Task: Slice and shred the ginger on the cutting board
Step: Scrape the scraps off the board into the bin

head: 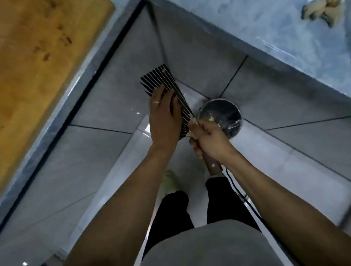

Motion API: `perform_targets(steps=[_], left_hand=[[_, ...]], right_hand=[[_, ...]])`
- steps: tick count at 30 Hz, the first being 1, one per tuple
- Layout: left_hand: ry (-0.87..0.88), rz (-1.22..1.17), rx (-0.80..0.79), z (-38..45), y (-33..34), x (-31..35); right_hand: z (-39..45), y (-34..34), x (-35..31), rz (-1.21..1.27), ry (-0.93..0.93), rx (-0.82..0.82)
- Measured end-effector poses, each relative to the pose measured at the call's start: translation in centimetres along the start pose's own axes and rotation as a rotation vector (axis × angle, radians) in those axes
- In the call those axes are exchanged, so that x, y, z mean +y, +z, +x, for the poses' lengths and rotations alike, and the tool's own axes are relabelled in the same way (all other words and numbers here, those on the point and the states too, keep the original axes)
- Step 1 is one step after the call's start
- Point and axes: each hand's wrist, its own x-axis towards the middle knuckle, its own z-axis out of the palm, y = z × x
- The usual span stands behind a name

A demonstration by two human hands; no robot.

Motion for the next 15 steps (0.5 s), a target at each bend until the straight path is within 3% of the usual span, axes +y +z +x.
perform_targets(steps=[7, 15], left_hand=[[0.084, -0.043, -0.201, -1.8, 6.3, -0.2], [0.137, -0.055, -0.421, -5.1, 19.9, -5.2]], right_hand=[[-0.6, -3.0, 5.3, 0.146, 0.058, 0.157], [3.3, -7.8, 16.0, 0.23, 0.182, 0.339]])
